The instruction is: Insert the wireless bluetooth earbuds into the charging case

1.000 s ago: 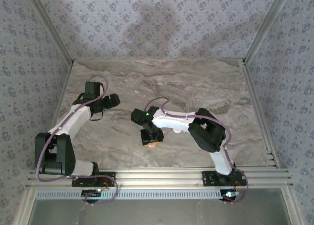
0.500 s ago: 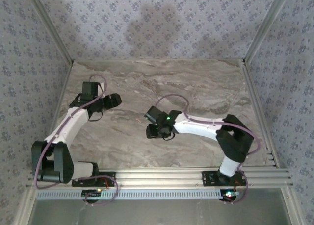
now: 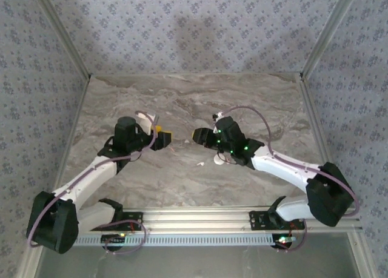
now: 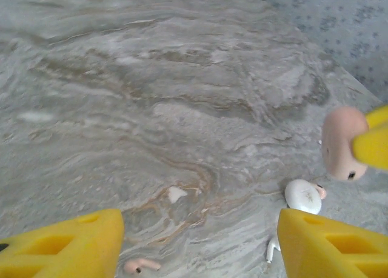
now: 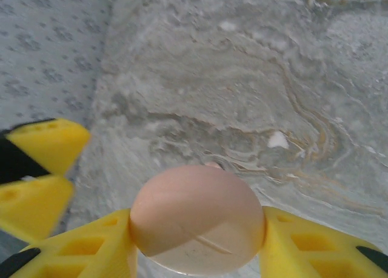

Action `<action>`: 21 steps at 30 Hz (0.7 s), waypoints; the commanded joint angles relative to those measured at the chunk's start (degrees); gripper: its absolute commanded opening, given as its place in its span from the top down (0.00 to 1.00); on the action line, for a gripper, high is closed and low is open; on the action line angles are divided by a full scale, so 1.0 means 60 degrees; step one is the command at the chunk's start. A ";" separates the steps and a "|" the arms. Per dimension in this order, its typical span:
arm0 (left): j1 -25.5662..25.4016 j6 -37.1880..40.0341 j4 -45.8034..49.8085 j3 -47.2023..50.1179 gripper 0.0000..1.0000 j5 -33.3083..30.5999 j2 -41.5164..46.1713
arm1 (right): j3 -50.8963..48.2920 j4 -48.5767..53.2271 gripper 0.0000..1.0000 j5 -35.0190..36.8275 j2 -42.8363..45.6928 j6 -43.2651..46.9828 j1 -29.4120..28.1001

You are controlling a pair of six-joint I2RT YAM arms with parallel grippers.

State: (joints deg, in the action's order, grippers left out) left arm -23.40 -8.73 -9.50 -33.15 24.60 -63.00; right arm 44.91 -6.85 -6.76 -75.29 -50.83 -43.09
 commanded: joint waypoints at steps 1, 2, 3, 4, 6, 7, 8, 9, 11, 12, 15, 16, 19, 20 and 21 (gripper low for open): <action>-0.0601 0.1547 -0.2126 0.0346 0.35 0.0663 0.0075 | -0.0281 -0.1030 0.51 -0.0500 0.0568 -0.0187 0.0118; -0.0757 0.1783 -0.2285 0.0405 0.38 0.0714 0.0051 | -0.0347 -0.1127 0.51 -0.0540 0.0658 -0.0164 0.0127; -0.0943 0.2012 -0.2443 0.0454 0.39 0.0734 0.0029 | -0.0415 -0.1249 0.51 -0.0631 0.0720 -0.0151 0.0114; -0.1082 0.2168 -0.2603 0.0496 0.39 0.0734 0.0019 | -0.0465 -0.1422 0.51 -0.0729 0.0766 -0.0141 0.0109; -0.1334 0.2386 -0.2936 0.0607 0.40 0.0749 0.0031 | -0.0533 -0.1749 0.51 -0.0929 0.0800 -0.0109 0.0084; -0.1431 0.2456 -0.3119 0.0670 0.40 0.0734 0.0041 | -0.0530 -0.1861 0.51 -0.1006 0.0800 -0.0051 0.0040; -0.1483 0.2480 -0.3216 0.0697 0.41 0.0741 0.0054 | -0.0527 -0.1956 0.51 -0.1101 0.0785 -0.0004 0.0018; -0.1534 0.2504 -0.3284 0.0692 0.41 0.0783 0.0071 | -0.0502 -0.2024 0.51 -0.1164 0.0771 0.0048 -0.0016; -0.1604 0.2555 -0.3328 0.0676 0.41 0.0851 0.0086 | -0.0429 -0.2145 0.51 -0.1269 0.0734 0.0161 -0.0087; -0.1649 0.2583 -0.3338 0.0665 0.41 0.0858 0.0075 | -0.0412 -0.2220 0.51 -0.1314 0.0732 0.0199 -0.0116; -0.1724 0.2480 -0.3509 0.0661 0.42 0.0939 0.0016 | -0.0326 -0.2359 0.51 -0.1501 0.0685 0.0324 -0.0200; -0.1743 0.2379 -0.3656 0.0693 0.43 0.0939 -0.0001 | -0.0281 -0.2355 0.51 -0.1591 0.0669 0.0390 -0.0207; -0.1762 0.2086 -0.4169 0.0828 0.44 0.0925 -0.0001 | -0.0249 -0.2423 0.51 -0.1712 0.0616 0.0450 -0.0276; -0.1755 0.2006 -0.4284 0.0836 0.44 0.0924 -0.0017 | -0.0250 -0.2465 0.51 -0.1750 0.0615 0.0455 -0.0307; -0.1755 0.1934 -0.4344 0.0837 0.44 0.0938 -0.0024 | -0.0253 -0.2515 0.51 -0.1796 0.0581 0.0453 -0.0326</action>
State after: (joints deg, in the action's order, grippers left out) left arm -33.56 4.40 -30.59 -28.40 28.75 -63.09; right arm 42.26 -19.20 -15.66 -71.53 -49.65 -44.49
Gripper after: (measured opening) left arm 0.564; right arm 0.493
